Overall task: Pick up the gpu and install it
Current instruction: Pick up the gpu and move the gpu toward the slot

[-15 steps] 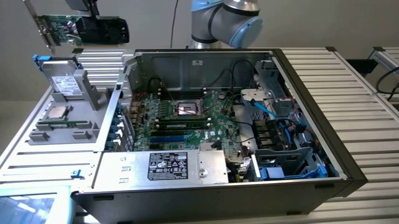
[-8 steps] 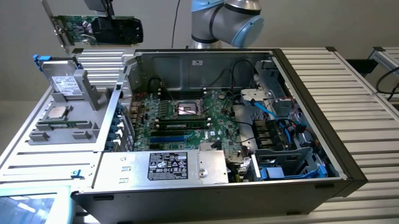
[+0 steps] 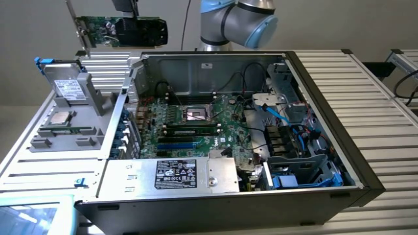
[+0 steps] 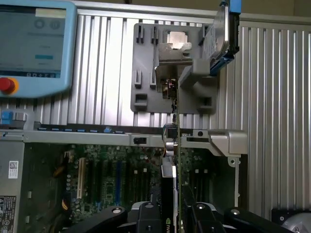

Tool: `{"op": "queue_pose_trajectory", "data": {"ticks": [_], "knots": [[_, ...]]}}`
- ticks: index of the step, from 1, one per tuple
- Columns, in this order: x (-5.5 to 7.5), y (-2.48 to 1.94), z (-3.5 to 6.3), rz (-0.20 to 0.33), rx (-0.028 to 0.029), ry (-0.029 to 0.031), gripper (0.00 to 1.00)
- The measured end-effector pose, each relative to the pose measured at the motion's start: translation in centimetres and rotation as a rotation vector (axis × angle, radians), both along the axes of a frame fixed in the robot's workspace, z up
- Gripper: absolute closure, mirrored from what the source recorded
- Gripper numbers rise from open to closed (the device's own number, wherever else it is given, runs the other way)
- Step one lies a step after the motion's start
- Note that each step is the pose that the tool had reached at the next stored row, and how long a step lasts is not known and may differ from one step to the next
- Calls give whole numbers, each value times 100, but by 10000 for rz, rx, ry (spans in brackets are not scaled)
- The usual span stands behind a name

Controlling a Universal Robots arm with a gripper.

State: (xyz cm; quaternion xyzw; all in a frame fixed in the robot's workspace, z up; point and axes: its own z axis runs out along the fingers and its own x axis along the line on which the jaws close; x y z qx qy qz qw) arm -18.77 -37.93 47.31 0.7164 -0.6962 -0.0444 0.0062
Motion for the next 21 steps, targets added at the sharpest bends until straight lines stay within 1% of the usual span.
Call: {"op": "queue_pose_trajectory", "data": {"ticks": [7,16,18,20,21], "knots": [[292,-4,-1,30,49,1,72],[652,-9,-3,80,127,1,72],[735,-11,-3,88,155,1,72],[811,-15,-3,96,203,1,72],[821,-17,-3,98,219,1,72]]}}
